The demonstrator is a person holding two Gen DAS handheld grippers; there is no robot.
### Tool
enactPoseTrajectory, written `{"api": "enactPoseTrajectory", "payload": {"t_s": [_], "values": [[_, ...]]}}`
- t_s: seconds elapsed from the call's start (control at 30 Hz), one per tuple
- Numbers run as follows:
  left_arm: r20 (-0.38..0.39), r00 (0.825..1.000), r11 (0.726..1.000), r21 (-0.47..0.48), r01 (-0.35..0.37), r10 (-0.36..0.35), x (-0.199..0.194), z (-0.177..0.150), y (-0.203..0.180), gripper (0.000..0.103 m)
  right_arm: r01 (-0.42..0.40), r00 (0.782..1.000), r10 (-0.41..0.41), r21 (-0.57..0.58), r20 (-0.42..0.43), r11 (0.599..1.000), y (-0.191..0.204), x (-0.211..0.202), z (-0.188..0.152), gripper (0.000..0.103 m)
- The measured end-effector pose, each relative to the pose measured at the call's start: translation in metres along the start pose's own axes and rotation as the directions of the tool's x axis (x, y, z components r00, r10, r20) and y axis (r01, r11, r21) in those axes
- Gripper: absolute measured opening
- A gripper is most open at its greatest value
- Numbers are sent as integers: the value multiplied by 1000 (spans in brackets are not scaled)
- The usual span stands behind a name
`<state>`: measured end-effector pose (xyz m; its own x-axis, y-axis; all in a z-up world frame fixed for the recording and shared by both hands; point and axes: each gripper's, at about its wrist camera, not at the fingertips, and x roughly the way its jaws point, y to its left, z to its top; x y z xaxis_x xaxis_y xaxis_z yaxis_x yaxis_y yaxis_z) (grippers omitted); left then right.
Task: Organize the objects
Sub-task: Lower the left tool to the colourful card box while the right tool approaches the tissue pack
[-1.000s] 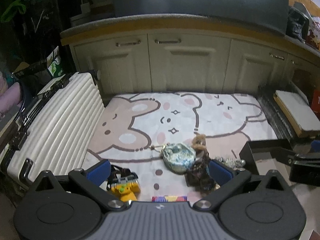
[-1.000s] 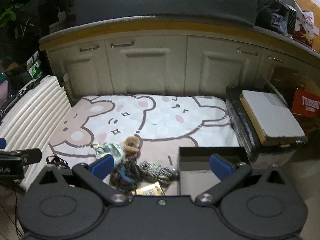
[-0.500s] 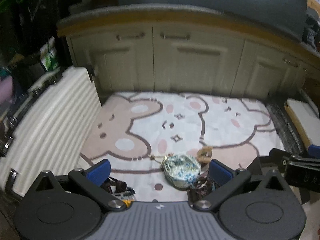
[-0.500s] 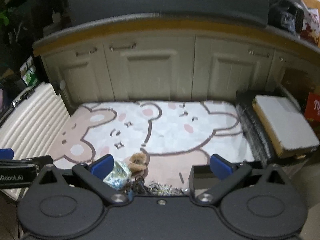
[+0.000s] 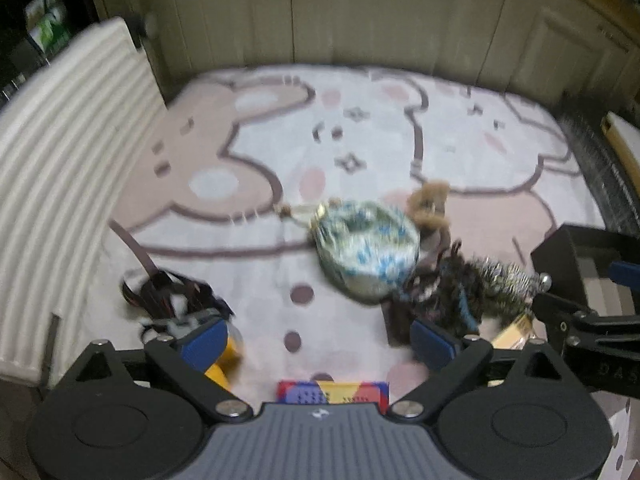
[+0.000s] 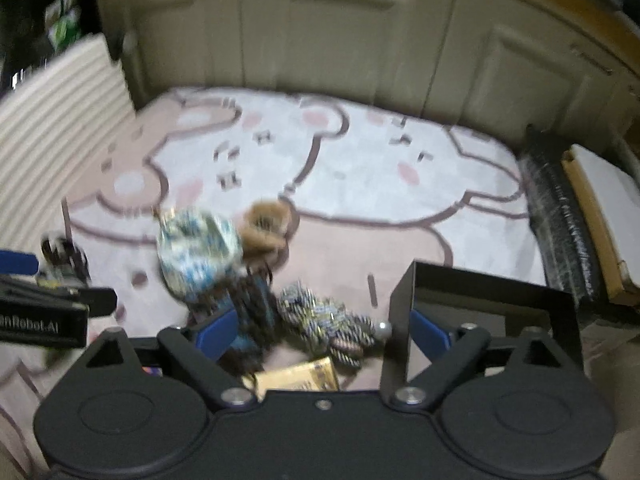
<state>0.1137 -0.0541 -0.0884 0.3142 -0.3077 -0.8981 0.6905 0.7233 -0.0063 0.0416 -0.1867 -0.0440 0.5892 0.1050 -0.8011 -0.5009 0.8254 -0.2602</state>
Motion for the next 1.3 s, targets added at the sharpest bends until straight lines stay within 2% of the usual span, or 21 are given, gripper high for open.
{"api": "enactPoseTrajectory", "payload": {"t_s": [0.1,0.23,0.33,0.5,0.53,0.67,0.7,0.87,1.13,1.3], "values": [[-33,999,1000,16,22,-22,14,0,-3,95,-20,997,17,-45,-69,999,1,18,-5,86],[-78,997,999,19,29,-27,30,-1,-4,94,-46,986,32,-85,-161,995,5,35,-16,85],[-138,990,1000,16,24,-22,45,-5,-3,91,-62,980,40,-107,-197,992,8,42,-23,85],[-180,984,999,38,0,7,57,-13,-1,90,-51,976,17,-153,-218,987,15,52,-25,84],[-191,982,994,107,31,-10,58,-14,0,90,-54,975,19,-154,-219,987,16,53,-25,84],[-210,977,992,116,50,-24,60,-17,0,90,-57,976,24,-148,-215,987,16,54,-23,84],[-214,976,991,119,56,-30,60,-18,-1,90,-58,974,45,-53,-223,997,17,54,-21,84],[-226,973,985,155,77,-40,61,-22,-4,90,-90,968,83,-19,-237,996,14,56,-20,84],[-252,967,973,209,94,-40,65,-29,-4,91,-149,952,131,-42,-276,988,23,62,-23,84],[-271,961,973,199,120,-63,67,-31,-1,91,-135,947,86,-143,-308,980,36,68,-32,79]]}}
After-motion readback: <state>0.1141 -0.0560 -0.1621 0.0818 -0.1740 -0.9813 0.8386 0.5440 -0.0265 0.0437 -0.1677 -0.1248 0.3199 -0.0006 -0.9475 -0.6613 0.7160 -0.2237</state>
